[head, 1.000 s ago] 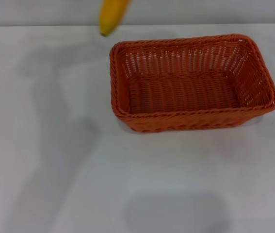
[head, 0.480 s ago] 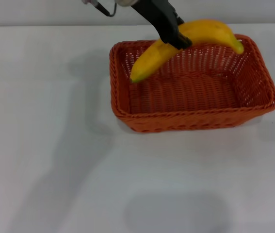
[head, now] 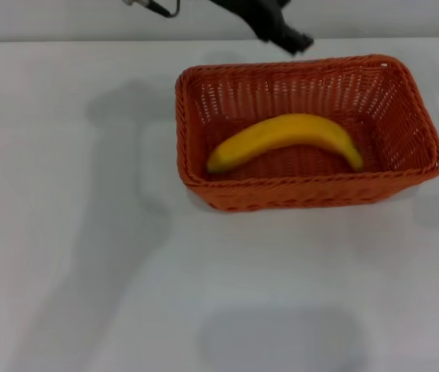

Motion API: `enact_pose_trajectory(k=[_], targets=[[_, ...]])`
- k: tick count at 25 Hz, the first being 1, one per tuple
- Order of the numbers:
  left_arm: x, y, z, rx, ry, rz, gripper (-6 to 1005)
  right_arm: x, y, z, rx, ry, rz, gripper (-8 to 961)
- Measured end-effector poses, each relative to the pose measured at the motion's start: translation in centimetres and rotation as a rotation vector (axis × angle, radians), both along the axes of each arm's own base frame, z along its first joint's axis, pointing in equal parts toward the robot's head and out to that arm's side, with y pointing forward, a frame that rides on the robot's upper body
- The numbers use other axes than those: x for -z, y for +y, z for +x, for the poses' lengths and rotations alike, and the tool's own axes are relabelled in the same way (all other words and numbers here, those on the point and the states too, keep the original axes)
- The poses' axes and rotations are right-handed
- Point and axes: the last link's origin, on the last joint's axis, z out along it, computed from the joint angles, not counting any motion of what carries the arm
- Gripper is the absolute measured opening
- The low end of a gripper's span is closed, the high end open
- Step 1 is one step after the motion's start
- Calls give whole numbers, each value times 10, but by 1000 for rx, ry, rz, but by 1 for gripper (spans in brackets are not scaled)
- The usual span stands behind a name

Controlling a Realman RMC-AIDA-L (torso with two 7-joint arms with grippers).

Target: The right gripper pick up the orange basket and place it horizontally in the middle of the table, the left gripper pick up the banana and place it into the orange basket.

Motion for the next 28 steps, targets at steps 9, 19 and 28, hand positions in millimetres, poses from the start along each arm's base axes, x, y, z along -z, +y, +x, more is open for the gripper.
enact_pose_trajectory(k=[9,19,28], targets=[[-62,11,-66,-245,-472,260,808,-1,0,0,0,-2,1,720],[-115,-59,-240,-511,-1022,805,799,4,5,-4,-18,56,-19,720],[-90,-169,-347,-702,-993,1375,799,15,4,-6,-18,80,-48,720]])
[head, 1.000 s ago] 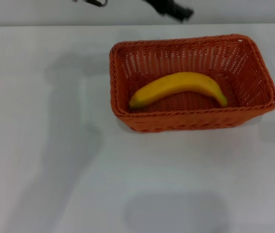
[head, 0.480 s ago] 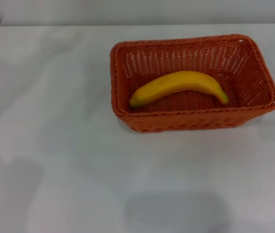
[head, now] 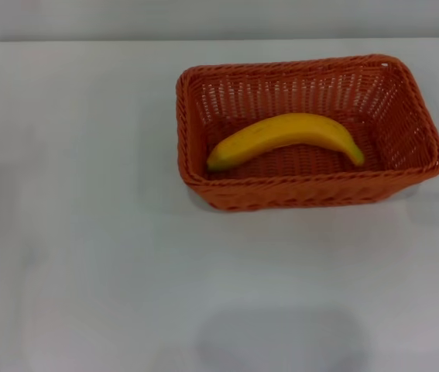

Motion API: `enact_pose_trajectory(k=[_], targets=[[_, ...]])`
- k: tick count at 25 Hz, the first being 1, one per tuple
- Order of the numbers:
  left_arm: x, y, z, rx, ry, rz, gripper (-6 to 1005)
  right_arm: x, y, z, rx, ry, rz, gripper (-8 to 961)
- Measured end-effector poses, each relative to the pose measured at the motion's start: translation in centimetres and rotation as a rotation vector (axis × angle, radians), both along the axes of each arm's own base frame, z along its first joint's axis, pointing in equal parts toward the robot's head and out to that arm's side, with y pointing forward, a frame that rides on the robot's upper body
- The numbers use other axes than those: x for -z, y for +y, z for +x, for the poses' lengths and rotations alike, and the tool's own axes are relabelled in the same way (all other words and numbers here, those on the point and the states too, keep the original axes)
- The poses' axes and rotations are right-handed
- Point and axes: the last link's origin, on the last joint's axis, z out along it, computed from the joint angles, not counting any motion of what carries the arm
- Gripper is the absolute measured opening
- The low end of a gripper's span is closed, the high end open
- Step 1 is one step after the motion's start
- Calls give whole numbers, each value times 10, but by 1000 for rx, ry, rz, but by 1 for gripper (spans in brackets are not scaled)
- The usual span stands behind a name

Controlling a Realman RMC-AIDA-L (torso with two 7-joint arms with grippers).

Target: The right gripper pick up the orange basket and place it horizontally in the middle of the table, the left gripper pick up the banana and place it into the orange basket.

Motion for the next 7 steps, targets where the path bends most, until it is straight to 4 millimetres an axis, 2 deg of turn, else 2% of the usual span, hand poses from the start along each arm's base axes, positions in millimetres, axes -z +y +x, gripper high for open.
enact_pose_trajectory(k=[4,7], targets=[[6,-15,-9,-33,18,-26,799,3,1,-4,-18,-8,-17,720],[12,-17,-8,-25,38,-59,799,3,2,-5,-23,-10,-18,720]])
